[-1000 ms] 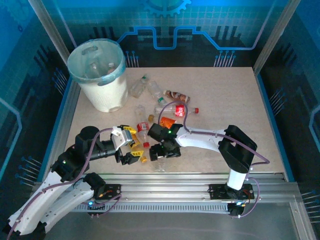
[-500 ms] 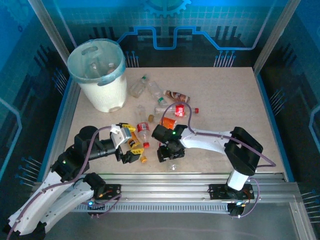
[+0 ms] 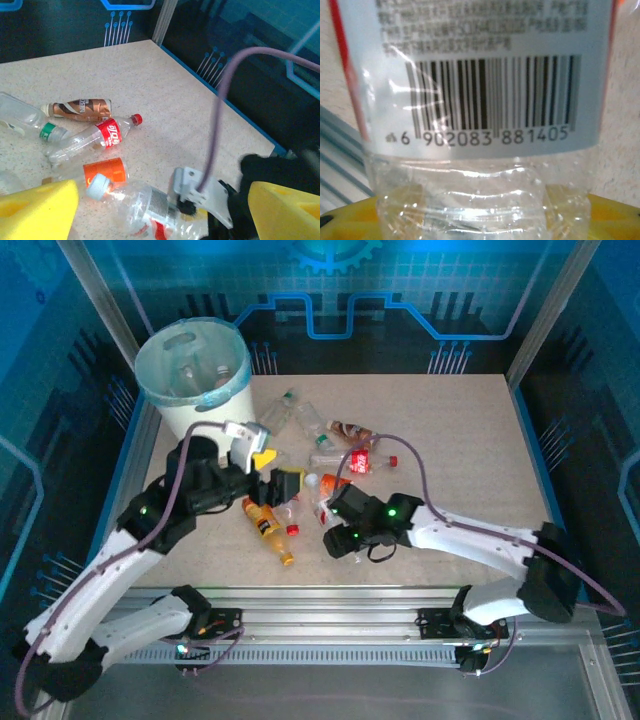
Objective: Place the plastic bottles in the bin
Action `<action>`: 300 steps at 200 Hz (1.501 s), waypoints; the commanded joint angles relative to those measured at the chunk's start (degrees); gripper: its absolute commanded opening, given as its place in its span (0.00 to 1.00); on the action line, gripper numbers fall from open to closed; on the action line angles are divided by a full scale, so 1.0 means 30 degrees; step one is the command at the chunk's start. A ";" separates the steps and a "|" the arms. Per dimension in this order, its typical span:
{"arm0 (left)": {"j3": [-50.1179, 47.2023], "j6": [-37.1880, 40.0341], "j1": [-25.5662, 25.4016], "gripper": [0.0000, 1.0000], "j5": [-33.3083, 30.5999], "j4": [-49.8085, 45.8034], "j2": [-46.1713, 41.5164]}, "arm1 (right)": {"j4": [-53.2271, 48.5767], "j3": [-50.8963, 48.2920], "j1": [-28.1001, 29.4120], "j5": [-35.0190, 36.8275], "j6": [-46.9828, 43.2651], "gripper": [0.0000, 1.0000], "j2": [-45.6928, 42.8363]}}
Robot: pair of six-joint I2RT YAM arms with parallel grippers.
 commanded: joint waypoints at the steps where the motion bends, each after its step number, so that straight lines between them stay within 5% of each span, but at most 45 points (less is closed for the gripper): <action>1: 0.2138 -0.2648 0.0021 0.89 -0.0261 -0.1495 0.1966 | 0.2292 -0.0424 -0.0084 0.0779 -0.1914 0.64 -0.1745; 58: 0.3176 -0.6436 0.2087 0.85 0.2800 0.0963 0.4156 | 0.5332 -0.0645 -0.0637 0.1367 -0.4267 0.64 -0.4825; 111: 0.2667 -0.6163 0.2284 0.76 0.5132 0.2492 0.3936 | 0.6930 -0.0411 -0.0856 0.1114 -0.5056 0.64 -0.5254; 146: 0.2664 -0.5591 0.2455 0.71 0.4599 0.1893 0.3710 | 0.8434 -0.1004 -0.0832 -0.0046 -0.5043 0.65 -0.5114; 205: 0.1601 -0.5534 0.2729 0.41 0.3524 0.2901 0.2789 | 0.8367 -0.0908 -0.0663 -0.0545 -0.5188 0.66 -0.4520; 252: 0.1664 -0.5526 0.2734 0.50 0.4042 0.2893 0.3023 | 0.8579 -0.0817 -0.0597 -0.0806 -0.5393 0.67 -0.4331; 300: 0.1667 -0.5108 0.2724 0.27 0.3792 0.2679 0.2885 | 0.8582 -0.0908 -0.0568 -0.0833 -0.5241 0.67 -0.4227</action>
